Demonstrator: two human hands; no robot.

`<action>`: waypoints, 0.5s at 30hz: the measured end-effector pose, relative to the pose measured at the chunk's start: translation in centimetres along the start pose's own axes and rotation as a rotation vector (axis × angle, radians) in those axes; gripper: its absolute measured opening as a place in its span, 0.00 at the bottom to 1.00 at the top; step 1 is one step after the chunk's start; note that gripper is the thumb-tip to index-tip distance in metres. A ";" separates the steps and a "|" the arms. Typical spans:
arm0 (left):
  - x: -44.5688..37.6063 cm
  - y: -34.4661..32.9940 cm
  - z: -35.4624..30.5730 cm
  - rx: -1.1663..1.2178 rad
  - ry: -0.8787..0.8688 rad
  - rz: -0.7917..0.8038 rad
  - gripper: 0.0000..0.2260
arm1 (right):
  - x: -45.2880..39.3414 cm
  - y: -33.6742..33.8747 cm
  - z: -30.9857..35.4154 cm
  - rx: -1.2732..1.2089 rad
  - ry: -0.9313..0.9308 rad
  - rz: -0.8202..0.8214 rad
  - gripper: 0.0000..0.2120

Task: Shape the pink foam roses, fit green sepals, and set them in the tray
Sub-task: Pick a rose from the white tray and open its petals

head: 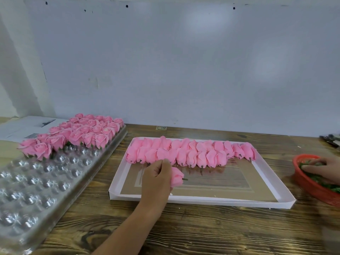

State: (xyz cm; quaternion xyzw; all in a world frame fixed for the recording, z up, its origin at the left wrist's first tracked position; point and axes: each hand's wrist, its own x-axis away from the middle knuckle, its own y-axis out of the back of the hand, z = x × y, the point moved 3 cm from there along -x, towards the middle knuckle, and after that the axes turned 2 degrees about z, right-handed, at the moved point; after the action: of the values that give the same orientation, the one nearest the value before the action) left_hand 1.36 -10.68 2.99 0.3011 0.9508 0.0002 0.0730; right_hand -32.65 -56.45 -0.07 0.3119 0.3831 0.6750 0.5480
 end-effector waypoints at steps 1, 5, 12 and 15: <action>0.0 0.0 0.0 -0.003 0.002 0.001 0.20 | -0.9 0.0 -0.7 -0.003 -0.003 -0.005 0.06; 0.0 0.0 0.1 -0.001 0.005 0.003 0.20 | -2.5 -0.5 -1.7 0.019 0.008 0.011 0.06; 0.2 0.0 -0.2 -0.010 -0.008 -0.022 0.20 | -2.3 -0.5 -0.6 0.013 0.005 0.001 0.04; 0.2 0.0 -0.3 -0.005 -0.008 -0.020 0.20 | -1.9 0.0 0.0 -0.072 0.004 -0.127 0.08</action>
State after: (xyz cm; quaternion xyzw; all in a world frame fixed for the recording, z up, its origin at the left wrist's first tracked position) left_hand 1.18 -10.54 3.21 0.2915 0.9534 0.0008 0.0773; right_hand -32.33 -58.31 -0.06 0.2657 0.3785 0.6530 0.5998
